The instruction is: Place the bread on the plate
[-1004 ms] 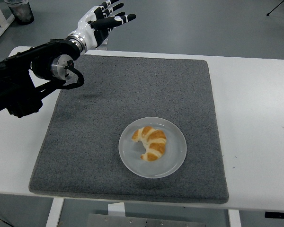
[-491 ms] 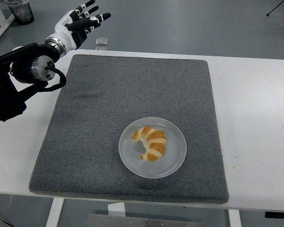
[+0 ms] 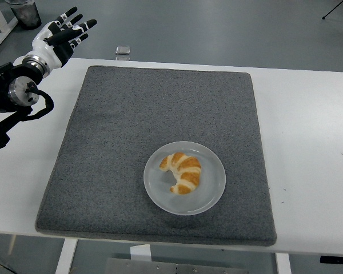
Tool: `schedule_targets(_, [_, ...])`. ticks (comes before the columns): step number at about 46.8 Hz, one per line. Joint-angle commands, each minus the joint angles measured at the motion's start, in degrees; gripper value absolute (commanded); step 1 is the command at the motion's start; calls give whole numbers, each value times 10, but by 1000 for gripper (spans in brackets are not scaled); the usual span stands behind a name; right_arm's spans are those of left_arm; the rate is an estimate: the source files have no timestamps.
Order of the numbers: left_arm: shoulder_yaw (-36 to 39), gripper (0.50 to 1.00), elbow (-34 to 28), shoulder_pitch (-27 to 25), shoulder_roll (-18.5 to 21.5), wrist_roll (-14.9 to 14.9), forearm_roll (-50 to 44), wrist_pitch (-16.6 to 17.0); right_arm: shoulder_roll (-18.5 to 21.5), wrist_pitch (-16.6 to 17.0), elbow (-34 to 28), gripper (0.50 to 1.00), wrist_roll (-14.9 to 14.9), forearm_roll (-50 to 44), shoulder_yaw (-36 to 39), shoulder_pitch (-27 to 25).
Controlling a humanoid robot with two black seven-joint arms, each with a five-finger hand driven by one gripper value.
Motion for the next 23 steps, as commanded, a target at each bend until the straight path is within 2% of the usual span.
schedule_targets(1, [-2,1000,0,1,-1,-1,-2,0,0,0,1,952,0,0,0,0])
schedule_targets(23, [-7,1000,0,-2,-5,-2,1,1,0,4,1,952,0,1,0,0])
